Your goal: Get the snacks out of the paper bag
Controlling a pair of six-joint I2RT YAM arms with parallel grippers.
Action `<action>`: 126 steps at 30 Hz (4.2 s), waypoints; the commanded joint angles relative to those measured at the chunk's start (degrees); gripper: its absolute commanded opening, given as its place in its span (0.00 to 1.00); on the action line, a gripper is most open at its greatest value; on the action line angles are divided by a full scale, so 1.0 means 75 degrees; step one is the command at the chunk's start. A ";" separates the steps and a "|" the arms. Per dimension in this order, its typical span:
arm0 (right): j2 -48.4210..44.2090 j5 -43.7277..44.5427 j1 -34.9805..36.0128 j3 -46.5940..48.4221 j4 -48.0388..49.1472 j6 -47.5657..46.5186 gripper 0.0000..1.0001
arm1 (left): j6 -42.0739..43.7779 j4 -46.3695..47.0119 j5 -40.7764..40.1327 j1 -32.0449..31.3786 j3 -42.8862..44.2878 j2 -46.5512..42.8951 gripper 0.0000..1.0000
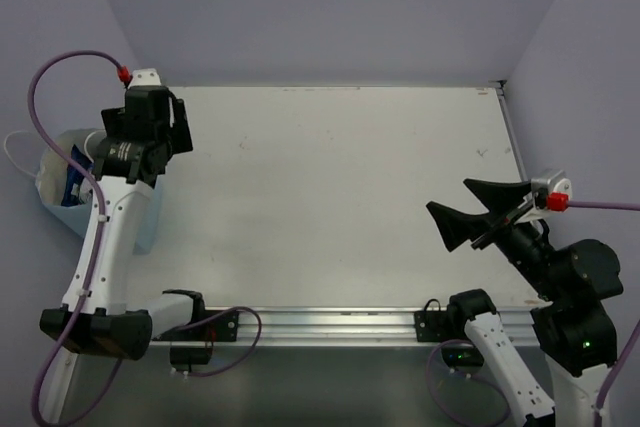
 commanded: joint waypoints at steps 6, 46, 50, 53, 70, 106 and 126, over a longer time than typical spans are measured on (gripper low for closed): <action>-0.0223 -0.0830 0.0037 -0.0428 0.0411 0.0293 0.99 | 0.0086 0.0423 -0.0307 0.1070 0.0064 0.0424 0.96; -0.0950 0.0084 0.0494 -0.0804 0.0189 -0.0210 0.99 | -0.1249 0.1349 0.2401 -0.3274 0.0354 0.1829 0.00; -0.0903 0.0260 0.0494 -0.0734 0.0060 -0.0257 0.99 | -0.1389 0.1325 0.2119 -0.3838 0.0555 0.2192 0.06; -0.0891 0.0342 0.0494 -0.0722 -0.0022 -0.0292 0.99 | -0.1366 0.1361 0.2095 -0.3932 0.0625 0.2286 0.17; -0.0739 0.0588 0.0494 -0.0288 -0.0292 -0.0246 0.99 | -0.1366 -0.0021 0.3665 -0.3968 0.1750 0.0904 1.00; -0.0763 -0.0853 0.0494 -0.1015 0.0224 0.0095 0.99 | 0.0438 0.4067 0.5587 0.1059 -0.2128 0.0259 0.38; 0.2948 -0.1210 0.1266 0.0295 0.1970 0.0423 0.99 | 0.1880 0.4255 0.5542 -0.0285 -0.0827 0.0387 0.00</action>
